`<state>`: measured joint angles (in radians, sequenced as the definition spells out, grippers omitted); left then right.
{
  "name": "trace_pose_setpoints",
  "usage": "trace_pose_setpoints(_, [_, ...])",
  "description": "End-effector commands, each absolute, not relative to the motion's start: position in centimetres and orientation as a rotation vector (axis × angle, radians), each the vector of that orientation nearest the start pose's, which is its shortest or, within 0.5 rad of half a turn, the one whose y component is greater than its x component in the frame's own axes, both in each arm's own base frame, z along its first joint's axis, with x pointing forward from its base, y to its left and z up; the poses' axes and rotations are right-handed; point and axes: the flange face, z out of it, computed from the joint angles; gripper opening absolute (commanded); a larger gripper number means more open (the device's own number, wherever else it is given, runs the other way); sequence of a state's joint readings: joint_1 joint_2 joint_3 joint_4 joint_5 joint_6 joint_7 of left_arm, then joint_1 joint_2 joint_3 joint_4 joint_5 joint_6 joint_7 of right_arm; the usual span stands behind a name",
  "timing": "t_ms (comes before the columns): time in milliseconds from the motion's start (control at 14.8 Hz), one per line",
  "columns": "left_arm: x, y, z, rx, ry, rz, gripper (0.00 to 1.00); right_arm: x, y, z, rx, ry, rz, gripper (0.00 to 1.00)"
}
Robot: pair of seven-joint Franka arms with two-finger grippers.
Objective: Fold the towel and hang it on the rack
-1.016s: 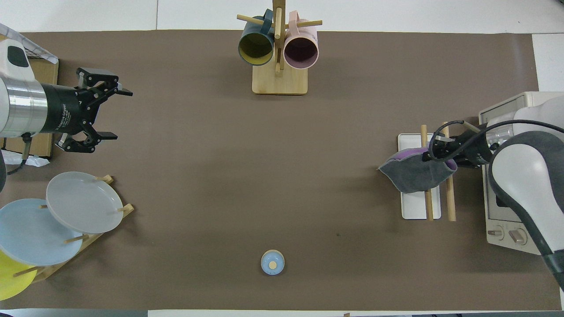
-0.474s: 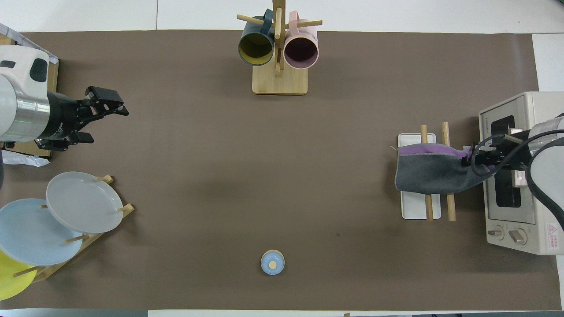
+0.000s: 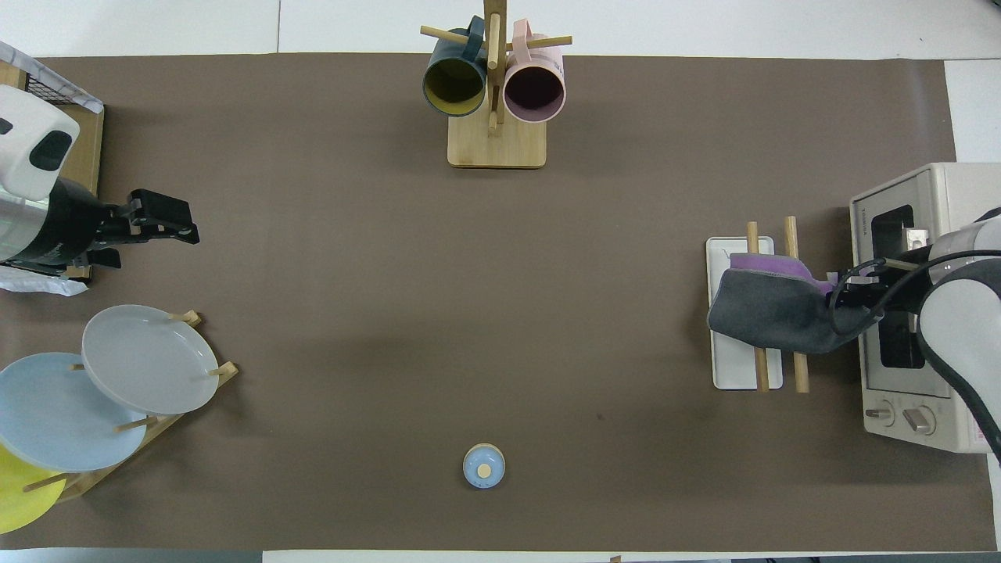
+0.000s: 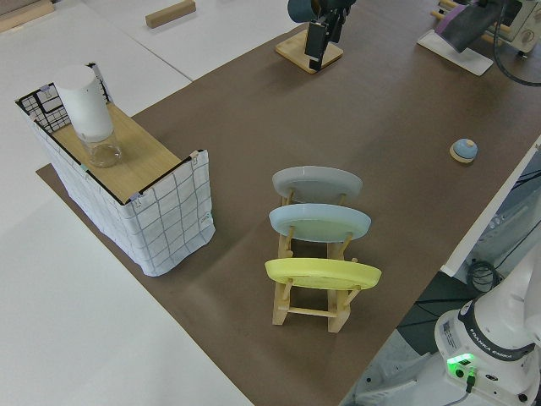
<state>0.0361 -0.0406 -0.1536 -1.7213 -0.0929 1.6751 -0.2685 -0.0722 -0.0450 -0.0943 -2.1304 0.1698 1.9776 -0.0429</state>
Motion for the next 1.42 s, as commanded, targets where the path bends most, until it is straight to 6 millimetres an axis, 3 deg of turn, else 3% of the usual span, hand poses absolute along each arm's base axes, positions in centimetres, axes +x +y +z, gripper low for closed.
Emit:
trace_pose_setpoints(0, [54.0,-6.3,60.0,-3.184,-0.08,0.073,1.0,50.7,-7.1,42.2,-2.979,0.269,0.112,0.11])
trace_pose_setpoints(68, [54.1,-5.9,60.3,-3.182,-0.025,0.081,1.0,50.8,-7.1,42.3,-2.979,0.276,0.111,0.5])
trace_pose_setpoints(135, [54.1,-5.8,61.0,-3.183,0.023,0.084,1.0,50.9,-7.1,42.4,-2.98,0.274,0.106,1.0])
trace_pose_setpoints(406, [53.7,-6.2,62.6,-3.094,0.155,0.16,1.0,51.6,-7.2,43.3,-3.011,0.236,0.097,1.0])
trace_pose_setpoints(745, [54.0,-5.6,62.0,-3.09,0.214,0.085,1.0,52.8,-6.2,44.8,-3.106,0.122,0.104,1.0])
trace_pose_setpoints(1084, [54.0,-5.5,61.6,-3.095,0.204,0.088,1.0,54.7,-5.1,51.3,-3.127,0.065,0.187,1.0])
trace_pose_setpoints(1355, [54.8,-5.5,61.9,-3.103,0.191,0.008,1.0,55.8,-4.2,55.4,-3.171,0.022,0.218,1.0])
